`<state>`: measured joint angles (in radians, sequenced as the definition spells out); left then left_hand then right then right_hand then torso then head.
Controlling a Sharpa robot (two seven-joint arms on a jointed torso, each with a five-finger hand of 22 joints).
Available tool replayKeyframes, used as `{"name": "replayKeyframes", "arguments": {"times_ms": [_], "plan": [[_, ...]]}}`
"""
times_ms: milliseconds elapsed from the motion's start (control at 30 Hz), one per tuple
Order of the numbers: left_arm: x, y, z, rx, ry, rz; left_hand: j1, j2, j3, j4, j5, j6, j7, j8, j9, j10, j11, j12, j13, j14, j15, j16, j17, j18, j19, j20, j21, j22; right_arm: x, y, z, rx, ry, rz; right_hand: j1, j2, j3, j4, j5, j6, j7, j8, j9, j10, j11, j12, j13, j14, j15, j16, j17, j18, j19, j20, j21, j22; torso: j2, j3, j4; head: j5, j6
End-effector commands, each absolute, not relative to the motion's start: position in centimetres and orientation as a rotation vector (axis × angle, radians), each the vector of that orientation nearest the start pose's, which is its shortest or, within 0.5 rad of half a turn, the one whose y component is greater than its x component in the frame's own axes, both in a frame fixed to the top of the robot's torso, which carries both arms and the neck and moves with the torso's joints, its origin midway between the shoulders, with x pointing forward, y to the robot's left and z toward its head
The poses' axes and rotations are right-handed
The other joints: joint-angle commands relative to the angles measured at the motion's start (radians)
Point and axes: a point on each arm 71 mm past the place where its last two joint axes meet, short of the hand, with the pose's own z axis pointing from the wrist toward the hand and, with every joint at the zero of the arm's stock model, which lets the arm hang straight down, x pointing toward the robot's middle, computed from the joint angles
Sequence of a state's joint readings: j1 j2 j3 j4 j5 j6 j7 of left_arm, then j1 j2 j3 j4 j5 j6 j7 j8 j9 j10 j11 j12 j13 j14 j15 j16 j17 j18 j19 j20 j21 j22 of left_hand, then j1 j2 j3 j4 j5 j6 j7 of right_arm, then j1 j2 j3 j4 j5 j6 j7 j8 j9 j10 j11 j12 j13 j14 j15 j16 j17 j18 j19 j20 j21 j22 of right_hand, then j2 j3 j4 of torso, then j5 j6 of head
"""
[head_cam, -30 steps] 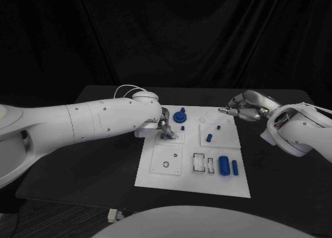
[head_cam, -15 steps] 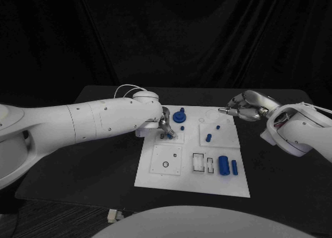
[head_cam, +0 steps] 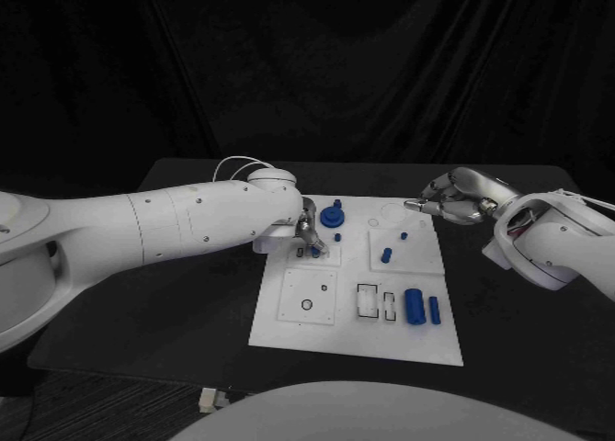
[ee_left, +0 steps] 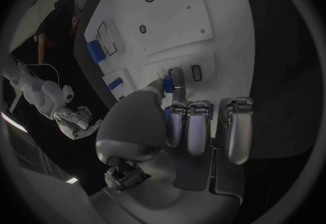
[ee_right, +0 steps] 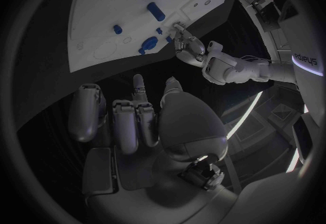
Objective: Assemble the parts on the task board
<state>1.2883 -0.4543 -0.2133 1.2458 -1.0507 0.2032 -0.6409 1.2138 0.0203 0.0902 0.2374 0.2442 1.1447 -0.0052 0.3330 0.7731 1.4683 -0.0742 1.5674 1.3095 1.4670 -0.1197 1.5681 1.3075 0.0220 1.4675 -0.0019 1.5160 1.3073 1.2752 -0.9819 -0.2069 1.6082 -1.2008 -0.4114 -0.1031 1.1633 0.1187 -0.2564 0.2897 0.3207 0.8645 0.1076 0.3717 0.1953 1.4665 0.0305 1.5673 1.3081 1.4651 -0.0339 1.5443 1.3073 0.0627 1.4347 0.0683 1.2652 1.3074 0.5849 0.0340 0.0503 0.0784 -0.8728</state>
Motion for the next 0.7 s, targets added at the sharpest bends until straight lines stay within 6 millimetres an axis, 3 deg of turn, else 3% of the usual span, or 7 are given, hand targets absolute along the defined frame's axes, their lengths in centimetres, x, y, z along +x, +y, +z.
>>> {"name": "replayKeyframes", "arguments": {"times_ms": [33, 600, 700], "plan": [[50.14, 10.81, -25.66, 0.037, 2.462, -0.215, -0.008, 0.003, 0.003, 0.006, -0.007, -0.008, -0.001, -0.006, 0.0, 0.102, -0.002, 0.003, 0.261, 0.104, 0.0, 0.003, 0.263, -0.004, 0.061, -0.004, -0.005, 0.223, 45.94, -25.31, -20.28, 0.114, 1.759, 0.636, 0.01, 0.003, -0.007, 0.0, 0.004, 0.004, -0.005, 0.006, 0.001, 0.104, -0.005, 0.004, 0.263, 0.087, -0.007, -0.005, 0.188, 0.011, -0.008, 0.001, -0.002, 0.16, 0.0, 0.0, -0.0001, -0.001, 0.0], [50.04, 10.84, -25.72, 0.047, 2.473, -0.21, -0.018, 0.002, 0.0, 0.013, -0.032, -0.01, 0.001, -0.011, 0.001, 0.102, 0.001, 0.003, 0.261, 0.104, 0.002, 0.003, 0.263, -0.004, 0.061, -0.002, -0.006, 0.223, 46.01, -25.23, -20.38, 0.112, 1.766, 0.635, 0.012, 0.003, -0.009, 0.0, 0.004, 0.004, -0.005, 0.006, 0.002, 0.104, -0.005, 0.004, 0.263, 0.087, -0.007, -0.006, 0.185, 0.012, -0.008, 0.001, -0.004, 0.159, 0.0, -0.0001, -0.0001, 0.001, 0.0], [50.04, 10.86, -25.73, 0.047, 2.473, -0.21, -0.025, 0.003, -0.003, 0.02, -0.054, -0.012, 0.003, -0.015, 0.001, 0.102, 0.003, 0.003, 0.261, 0.104, 0.004, 0.003, 0.263, -0.004, 0.06, 0.0, -0.007, 0.223, 46.02, -25.24, -20.4, 0.112, 1.768, 0.634, 0.012, 0.003, -0.009, 0.0, 0.004, 0.004, -0.005, 0.006, 0.002, 0.104, -0.005, 0.004, 0.263, 0.087, -0.007, -0.006, 0.185, 0.012, -0.008, 0.001, -0.004, 0.159, 0.0, 0.0, 0.0, 0.001, 0.0]]}}
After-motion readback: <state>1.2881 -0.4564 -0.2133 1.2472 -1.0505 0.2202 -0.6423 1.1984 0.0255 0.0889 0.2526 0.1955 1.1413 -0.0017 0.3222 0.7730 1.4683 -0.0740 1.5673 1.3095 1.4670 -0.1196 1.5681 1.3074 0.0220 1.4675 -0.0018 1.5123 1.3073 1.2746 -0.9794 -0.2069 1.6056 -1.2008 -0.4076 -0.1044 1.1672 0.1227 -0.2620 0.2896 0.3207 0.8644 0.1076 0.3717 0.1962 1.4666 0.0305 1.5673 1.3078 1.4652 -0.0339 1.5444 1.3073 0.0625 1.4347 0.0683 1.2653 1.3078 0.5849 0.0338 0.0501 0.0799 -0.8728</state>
